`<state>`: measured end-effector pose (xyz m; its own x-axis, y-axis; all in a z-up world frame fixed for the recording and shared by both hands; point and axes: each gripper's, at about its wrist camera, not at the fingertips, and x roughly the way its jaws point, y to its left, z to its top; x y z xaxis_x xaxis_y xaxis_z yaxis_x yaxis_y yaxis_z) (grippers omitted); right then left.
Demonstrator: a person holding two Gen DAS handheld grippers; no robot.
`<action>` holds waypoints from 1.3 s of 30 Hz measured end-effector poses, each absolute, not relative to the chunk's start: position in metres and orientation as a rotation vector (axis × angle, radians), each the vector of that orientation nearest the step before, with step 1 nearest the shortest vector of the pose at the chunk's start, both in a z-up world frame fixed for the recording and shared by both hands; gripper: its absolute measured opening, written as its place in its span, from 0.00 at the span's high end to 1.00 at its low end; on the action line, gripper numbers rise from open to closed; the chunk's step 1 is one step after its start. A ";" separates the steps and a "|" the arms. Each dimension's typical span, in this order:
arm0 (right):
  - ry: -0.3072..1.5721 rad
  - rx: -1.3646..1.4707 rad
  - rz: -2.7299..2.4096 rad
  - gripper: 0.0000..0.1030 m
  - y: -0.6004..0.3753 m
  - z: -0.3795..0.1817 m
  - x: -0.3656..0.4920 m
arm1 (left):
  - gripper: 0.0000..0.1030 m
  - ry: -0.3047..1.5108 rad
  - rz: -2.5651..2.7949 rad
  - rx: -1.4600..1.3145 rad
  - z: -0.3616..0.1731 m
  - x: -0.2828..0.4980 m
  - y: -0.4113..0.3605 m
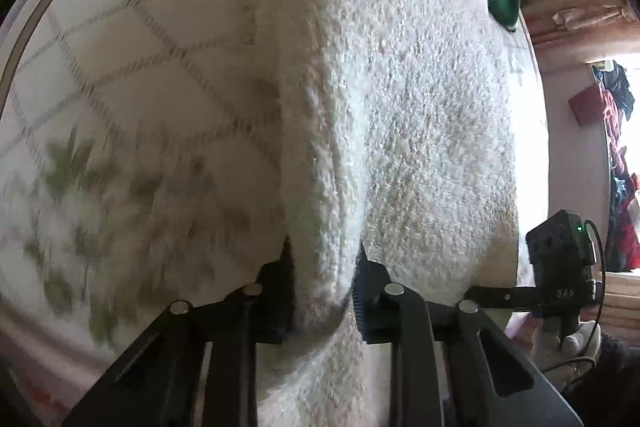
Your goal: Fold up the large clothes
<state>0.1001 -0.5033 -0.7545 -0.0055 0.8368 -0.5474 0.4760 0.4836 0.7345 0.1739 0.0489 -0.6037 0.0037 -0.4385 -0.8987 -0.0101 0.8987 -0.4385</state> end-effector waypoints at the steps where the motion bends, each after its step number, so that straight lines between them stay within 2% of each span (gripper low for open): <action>1: 1.667 1.251 0.427 0.78 -0.509 -0.751 0.082 | 0.82 1.572 -0.345 -0.386 -0.599 0.165 0.051; 4: 1.690 1.493 0.416 0.81 -0.519 -0.737 0.039 | 0.83 1.671 -0.339 -0.475 -0.580 0.143 0.053; 8: 1.732 1.603 0.409 0.81 -0.527 -0.708 0.016 | 0.84 1.818 -0.312 -0.694 -0.563 0.134 0.062; 10: 1.701 1.680 0.424 0.81 -0.536 -0.689 0.015 | 0.84 1.815 -0.294 -0.763 -0.560 0.143 0.070; 11: 1.694 1.623 0.434 0.81 -0.533 -0.684 0.021 | 0.84 1.778 -0.308 -0.721 -0.557 0.149 0.070; 14: 1.720 1.219 0.469 0.79 -0.546 -0.671 0.046 | 0.84 1.692 -0.336 -0.582 -0.568 0.153 0.056; 16: 1.782 1.049 0.457 0.78 -0.545 -0.690 0.052 | 0.84 1.692 -0.333 -0.570 -0.587 0.149 0.051; 19: 1.854 1.018 0.444 0.76 -0.545 -0.716 0.037 | 0.83 1.730 -0.327 -0.630 -0.617 0.132 0.047; 23: 1.917 0.941 0.415 0.43 -0.554 -0.745 0.011 | 0.66 1.729 -0.371 -0.721 -0.636 0.111 0.060; 25: 1.936 1.003 0.450 0.39 -0.559 -0.760 -0.004 | 0.63 1.732 -0.397 -0.742 -0.641 0.106 0.063; 27: 1.924 1.033 0.491 0.36 -0.553 -0.769 -0.007 | 0.55 1.744 -0.428 -0.723 -0.643 0.102 0.059; 29: 1.917 1.038 0.521 0.34 -0.549 -0.766 -0.002 | 0.55 1.762 -0.454 -0.668 -0.640 0.097 0.058; 31: 1.919 1.024 0.559 0.37 -0.544 -0.759 0.006 | 0.59 1.740 -0.452 -0.647 -0.633 0.099 0.052; 32: 1.924 1.014 0.575 0.58 -0.529 -0.757 0.011 | 0.68 1.734 -0.439 -0.644 -0.630 0.099 0.048; 33: 1.930 1.039 0.597 0.72 -0.518 -0.754 0.013 | 0.81 1.733 -0.424 -0.653 -0.629 0.103 0.031; 36: 1.915 1.123 0.609 0.79 -0.513 -0.730 0.018 | 0.86 1.740 -0.401 -0.720 -0.607 0.106 0.026; 39: 1.895 1.288 0.613 0.80 -0.521 -0.695 0.019 | 0.86 1.758 -0.375 -0.851 -0.582 0.105 0.045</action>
<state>0.0190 -0.5206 -0.6950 -0.2113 0.9253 -0.3148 0.5652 0.3785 0.7330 0.1055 0.0452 -0.5823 -0.1489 -0.7040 -0.6944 -0.3593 0.6928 -0.6253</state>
